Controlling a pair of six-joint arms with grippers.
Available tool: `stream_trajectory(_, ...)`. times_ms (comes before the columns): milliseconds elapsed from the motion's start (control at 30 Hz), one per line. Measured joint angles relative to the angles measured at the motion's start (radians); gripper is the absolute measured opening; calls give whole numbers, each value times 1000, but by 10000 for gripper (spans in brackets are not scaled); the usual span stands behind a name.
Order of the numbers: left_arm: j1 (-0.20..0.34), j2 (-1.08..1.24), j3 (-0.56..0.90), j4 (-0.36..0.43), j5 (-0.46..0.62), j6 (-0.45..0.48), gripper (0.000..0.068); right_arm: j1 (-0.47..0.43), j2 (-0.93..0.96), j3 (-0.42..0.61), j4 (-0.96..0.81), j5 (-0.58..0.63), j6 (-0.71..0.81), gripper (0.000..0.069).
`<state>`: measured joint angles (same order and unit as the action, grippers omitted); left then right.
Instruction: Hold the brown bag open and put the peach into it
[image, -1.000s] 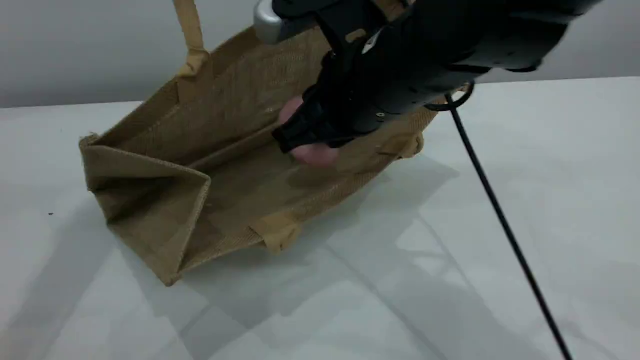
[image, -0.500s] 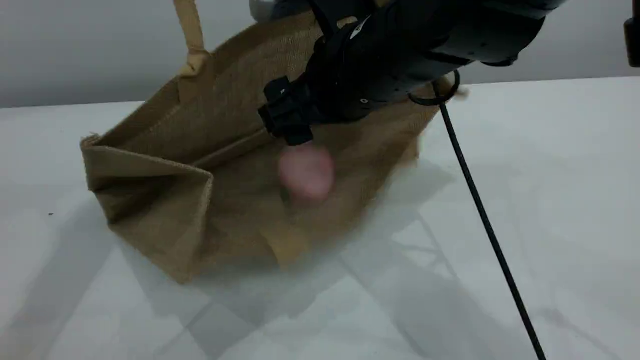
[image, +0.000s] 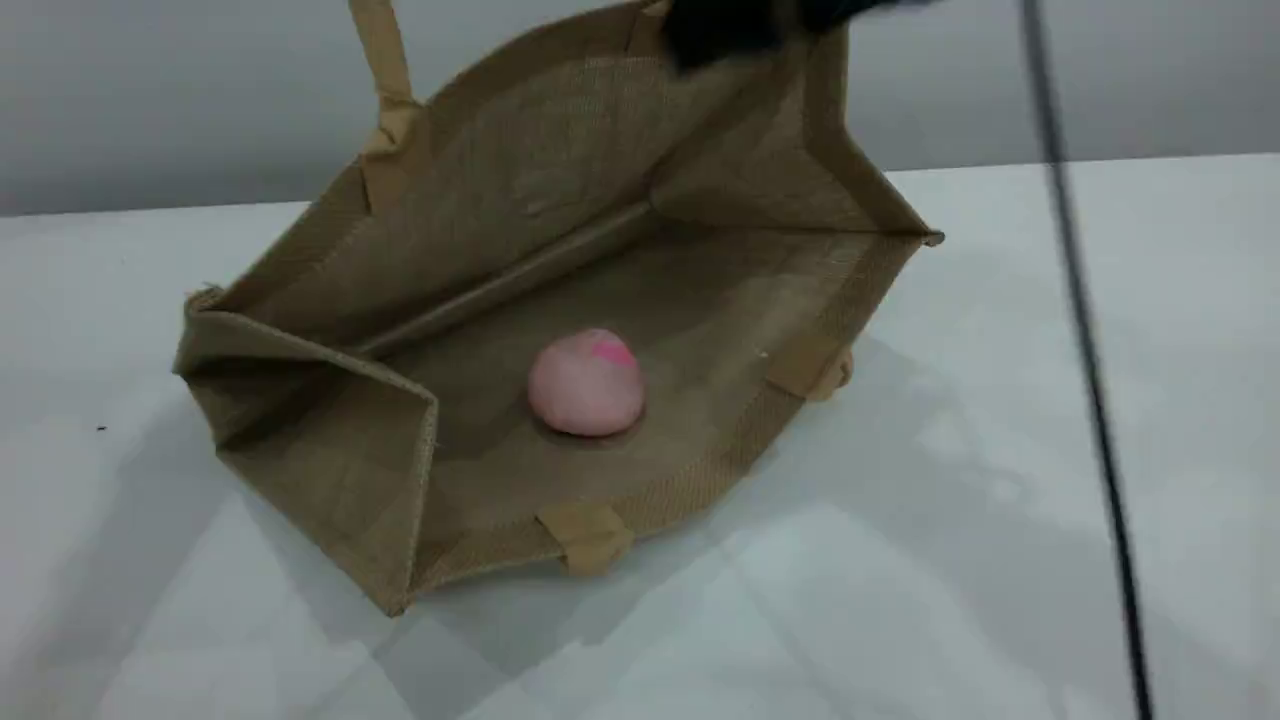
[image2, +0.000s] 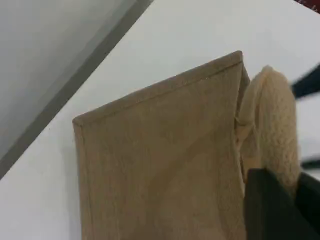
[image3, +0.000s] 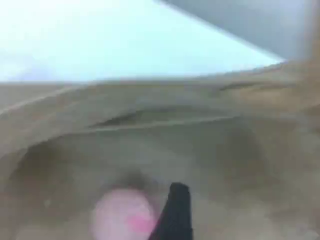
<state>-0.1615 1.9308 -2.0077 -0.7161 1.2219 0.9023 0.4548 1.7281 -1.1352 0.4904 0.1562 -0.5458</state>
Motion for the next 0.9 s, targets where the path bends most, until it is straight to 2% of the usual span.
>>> stream_trajectory(333,0,0,0,-2,0,1,92,-299,-178,0,-32,47,-5,594)
stream_trajectory(533,0,0,0,-2,0,2,107,-422,-183,0,-32,66,-7,594)
stream_trajectory(600,0,0,0,-4,-1,2,146,-437,-183,0,-31,67,-7,594)
stream_trajectory(767,0,0,0,-8,-2,2,332,-437,-183,0,-33,73,-6,594)
stream_trajectory(900,0,0,0,-4,-2,2,435,-437,-191,0,-53,94,-6,594)
